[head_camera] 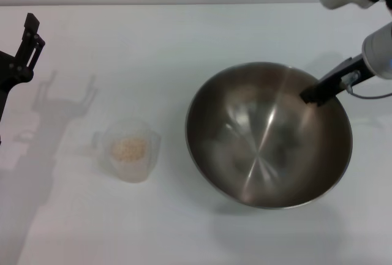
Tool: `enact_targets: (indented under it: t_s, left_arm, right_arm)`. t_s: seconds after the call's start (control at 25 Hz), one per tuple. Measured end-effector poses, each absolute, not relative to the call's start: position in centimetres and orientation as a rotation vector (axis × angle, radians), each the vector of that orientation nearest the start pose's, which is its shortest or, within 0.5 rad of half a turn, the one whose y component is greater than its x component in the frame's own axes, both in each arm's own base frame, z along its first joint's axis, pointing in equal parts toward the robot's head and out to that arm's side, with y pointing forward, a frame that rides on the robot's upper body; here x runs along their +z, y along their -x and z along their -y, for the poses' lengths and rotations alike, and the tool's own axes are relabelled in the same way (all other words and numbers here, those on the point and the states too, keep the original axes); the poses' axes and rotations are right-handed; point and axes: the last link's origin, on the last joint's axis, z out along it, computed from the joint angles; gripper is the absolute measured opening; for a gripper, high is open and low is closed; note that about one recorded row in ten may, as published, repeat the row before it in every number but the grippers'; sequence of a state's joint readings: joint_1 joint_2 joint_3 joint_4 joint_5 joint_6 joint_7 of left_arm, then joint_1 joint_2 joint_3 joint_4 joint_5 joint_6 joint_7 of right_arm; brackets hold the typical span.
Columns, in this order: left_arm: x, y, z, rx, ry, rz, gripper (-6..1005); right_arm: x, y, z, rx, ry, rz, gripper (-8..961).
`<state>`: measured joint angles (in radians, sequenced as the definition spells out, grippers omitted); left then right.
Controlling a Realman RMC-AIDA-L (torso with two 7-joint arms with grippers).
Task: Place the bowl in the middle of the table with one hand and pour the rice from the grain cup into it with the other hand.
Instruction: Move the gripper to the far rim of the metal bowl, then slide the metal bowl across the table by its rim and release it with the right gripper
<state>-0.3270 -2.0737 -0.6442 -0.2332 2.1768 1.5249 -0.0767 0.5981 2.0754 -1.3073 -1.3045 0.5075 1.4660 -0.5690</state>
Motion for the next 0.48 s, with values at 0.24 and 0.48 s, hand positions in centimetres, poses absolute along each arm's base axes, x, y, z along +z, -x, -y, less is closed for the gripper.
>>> enact_targets:
  t_s: [0.24,0.48]
  left_arm:
    - [-0.4,30.1,-28.4,-0.924,1.532,0.295,812]
    - [-0.3,30.0,-28.5,-0.925,1.531,0.292,812]
  right_arm:
    - [3.3,-18.3,-37.4,-0.269,2.501,-0.941,25]
    - [4.6,-17.7,-37.2,-0.172,2.559,-0.889,1]
